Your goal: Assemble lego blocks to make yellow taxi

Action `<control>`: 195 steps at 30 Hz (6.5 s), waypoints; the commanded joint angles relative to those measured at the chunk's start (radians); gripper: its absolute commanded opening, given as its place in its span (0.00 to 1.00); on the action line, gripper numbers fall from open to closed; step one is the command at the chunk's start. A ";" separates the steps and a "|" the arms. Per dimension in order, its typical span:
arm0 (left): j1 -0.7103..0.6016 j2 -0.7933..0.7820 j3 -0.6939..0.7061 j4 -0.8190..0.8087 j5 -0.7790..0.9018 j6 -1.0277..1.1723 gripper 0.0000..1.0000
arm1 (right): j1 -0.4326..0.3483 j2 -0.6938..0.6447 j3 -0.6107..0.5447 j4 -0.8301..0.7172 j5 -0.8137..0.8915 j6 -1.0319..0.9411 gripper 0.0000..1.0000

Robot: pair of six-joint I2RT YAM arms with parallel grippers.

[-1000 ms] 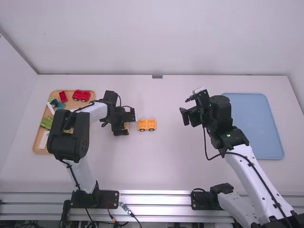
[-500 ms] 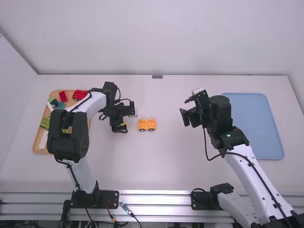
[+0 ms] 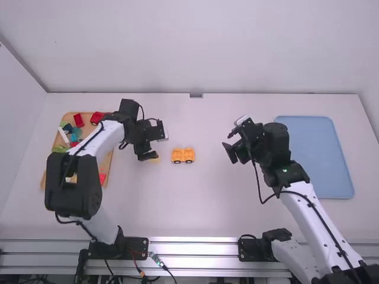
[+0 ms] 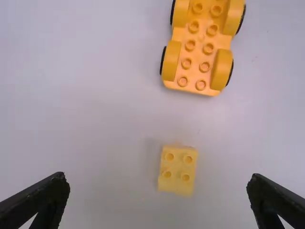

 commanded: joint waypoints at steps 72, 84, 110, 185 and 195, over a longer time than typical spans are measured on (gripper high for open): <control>0.212 0.204 -0.140 0.217 0.486 0.386 0.99 | -0.050 0.660 0.147 0.251 -0.623 -0.459 0.99; 0.219 0.255 -0.181 0.333 0.505 0.325 0.99 | -0.050 0.660 0.147 0.251 -0.623 -0.455 0.99; 0.212 0.337 -0.125 0.271 0.507 0.315 1.00 | -0.050 0.660 0.147 0.251 -0.623 -0.456 0.99; 0.206 0.337 -0.090 0.194 0.476 0.307 0.49 | -0.050 0.660 0.147 0.243 -0.626 -0.455 0.99; 0.206 0.337 -0.091 0.188 0.476 0.306 0.46 | -0.050 0.660 0.147 0.243 -0.623 -0.455 0.99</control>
